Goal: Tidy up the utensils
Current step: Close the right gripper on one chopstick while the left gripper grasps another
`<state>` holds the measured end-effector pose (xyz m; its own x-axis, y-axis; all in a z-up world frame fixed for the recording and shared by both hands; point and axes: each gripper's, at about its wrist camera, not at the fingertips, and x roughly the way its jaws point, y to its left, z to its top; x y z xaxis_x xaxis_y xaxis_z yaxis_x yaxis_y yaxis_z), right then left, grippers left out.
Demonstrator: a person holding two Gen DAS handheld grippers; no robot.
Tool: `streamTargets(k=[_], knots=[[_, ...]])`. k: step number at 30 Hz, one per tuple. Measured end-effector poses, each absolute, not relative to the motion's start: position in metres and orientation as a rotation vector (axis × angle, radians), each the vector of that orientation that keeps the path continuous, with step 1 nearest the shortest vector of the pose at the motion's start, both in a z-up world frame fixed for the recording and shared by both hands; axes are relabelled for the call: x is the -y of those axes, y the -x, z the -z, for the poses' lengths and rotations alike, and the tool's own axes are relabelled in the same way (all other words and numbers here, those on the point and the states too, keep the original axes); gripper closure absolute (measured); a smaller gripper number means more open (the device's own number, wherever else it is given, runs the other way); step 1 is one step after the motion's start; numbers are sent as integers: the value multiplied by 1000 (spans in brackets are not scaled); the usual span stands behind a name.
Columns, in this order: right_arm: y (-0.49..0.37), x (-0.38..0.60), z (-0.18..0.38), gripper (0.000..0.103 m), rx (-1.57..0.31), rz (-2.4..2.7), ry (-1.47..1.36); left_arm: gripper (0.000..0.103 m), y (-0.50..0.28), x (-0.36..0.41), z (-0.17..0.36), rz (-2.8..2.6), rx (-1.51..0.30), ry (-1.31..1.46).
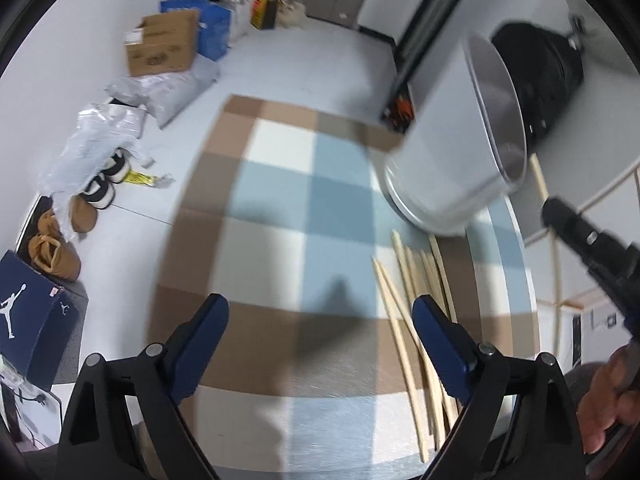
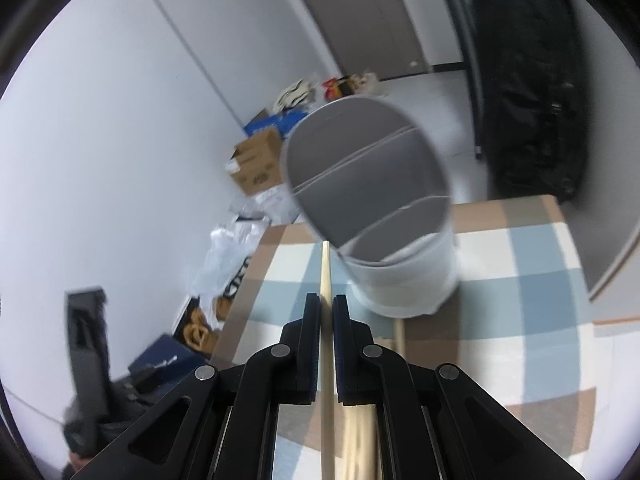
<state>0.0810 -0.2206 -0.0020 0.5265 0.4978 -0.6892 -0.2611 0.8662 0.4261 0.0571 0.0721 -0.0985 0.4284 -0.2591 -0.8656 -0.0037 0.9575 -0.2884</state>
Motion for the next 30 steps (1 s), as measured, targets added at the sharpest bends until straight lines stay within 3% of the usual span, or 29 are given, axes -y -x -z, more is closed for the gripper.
streamTargets(k=[12,14,16,23,26,30], knots=[[-59,268,1,98,-867,-435,-294,13,-61,-23,118,52,-1196,91],[-56,273,-1,98,-848,-439,-287,18,-62,-19,123,31,-1212,60],[-54,280,-5,98,-831,-442,-289,30,-64,-18,129,15,-1245,50],[-51,300,-9,100,-786,-436,-318,42,-73,-14,132,-2,-1256,23],[-53,305,-6,102,-796,-447,-342,62,-78,-11,131,14,-1249,20],[-55,310,-2,102,-825,-467,-359,98,-84,-9,130,46,-1258,31]])
